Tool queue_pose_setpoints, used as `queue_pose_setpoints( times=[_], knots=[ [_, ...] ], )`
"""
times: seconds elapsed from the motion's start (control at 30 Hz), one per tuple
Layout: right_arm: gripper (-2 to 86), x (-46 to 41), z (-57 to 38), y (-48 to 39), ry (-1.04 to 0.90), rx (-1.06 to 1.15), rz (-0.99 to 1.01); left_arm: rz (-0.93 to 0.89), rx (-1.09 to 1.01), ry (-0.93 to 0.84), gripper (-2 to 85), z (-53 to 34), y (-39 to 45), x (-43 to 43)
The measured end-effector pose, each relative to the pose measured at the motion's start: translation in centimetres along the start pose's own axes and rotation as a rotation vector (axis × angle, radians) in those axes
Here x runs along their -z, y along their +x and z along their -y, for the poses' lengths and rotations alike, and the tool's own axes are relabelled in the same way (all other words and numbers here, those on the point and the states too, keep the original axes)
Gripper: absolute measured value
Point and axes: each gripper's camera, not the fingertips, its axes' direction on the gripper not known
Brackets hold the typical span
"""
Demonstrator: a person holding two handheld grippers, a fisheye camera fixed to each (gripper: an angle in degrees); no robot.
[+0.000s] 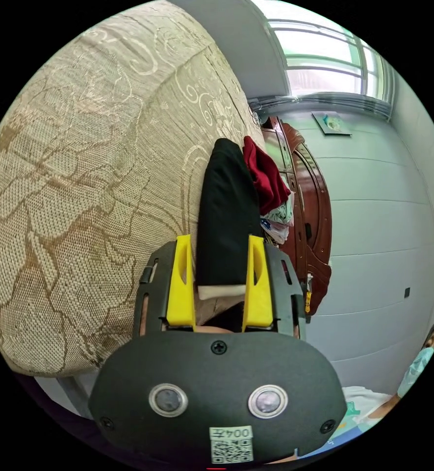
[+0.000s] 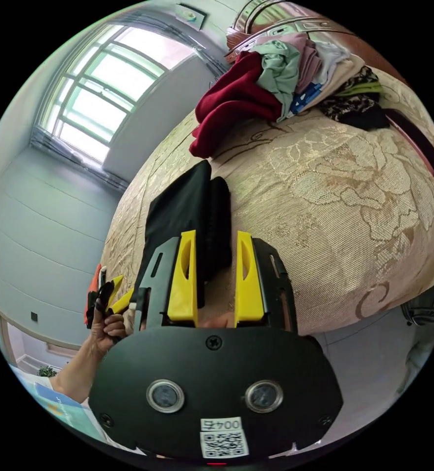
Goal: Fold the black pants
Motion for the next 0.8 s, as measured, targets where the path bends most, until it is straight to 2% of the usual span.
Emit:
queue_pose_setpoints(
  times=[0.3, 0.5, 0.7, 0.8],
  knots=[
    [12.5, 1.9, -1.9, 2.1, 0.061, -0.106, 0.099, -0.028, -0.036, -0.077, 14.6, -0.8, -0.1, 0.9],
    [12.5, 1.4, -2.7, 1.6, 0.008, -0.156, 0.207, -0.048, -0.01, -0.077, 12.8, -1.2, -0.6, 1.4],
    [8.1, 1.9, -2.0, -3.2, -0.079, -0.103, 0.05, 0.023, -0.081, -0.149, 4.2, -1.1, -0.1, 1.9],
    [6.3, 2.3, -1.9, -5.4, -0.111, -0.148, 0.055, 0.036, -0.127, -0.166, 2.8, -1.3, 0.9, 2.9]
  ],
)
